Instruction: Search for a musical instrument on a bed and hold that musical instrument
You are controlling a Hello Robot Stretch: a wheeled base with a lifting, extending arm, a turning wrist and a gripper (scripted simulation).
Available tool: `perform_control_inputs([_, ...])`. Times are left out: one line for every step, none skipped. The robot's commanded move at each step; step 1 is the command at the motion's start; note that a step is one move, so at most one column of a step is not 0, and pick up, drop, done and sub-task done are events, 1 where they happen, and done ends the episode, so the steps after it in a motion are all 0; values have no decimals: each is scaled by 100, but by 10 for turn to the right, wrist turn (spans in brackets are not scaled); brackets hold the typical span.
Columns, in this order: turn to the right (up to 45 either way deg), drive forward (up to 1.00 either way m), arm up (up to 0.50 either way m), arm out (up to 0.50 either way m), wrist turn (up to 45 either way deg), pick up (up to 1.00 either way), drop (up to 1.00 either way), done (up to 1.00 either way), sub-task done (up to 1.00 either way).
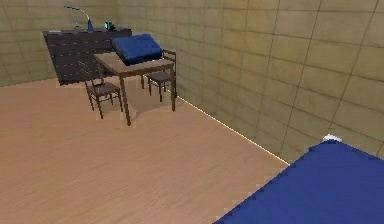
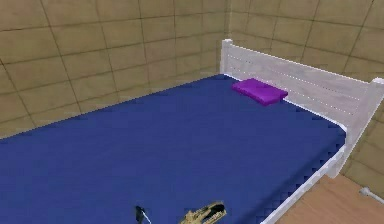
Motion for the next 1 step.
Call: perform_control_inputs([0, 0, 0, 0, 150, 0, 0, 0, 0])
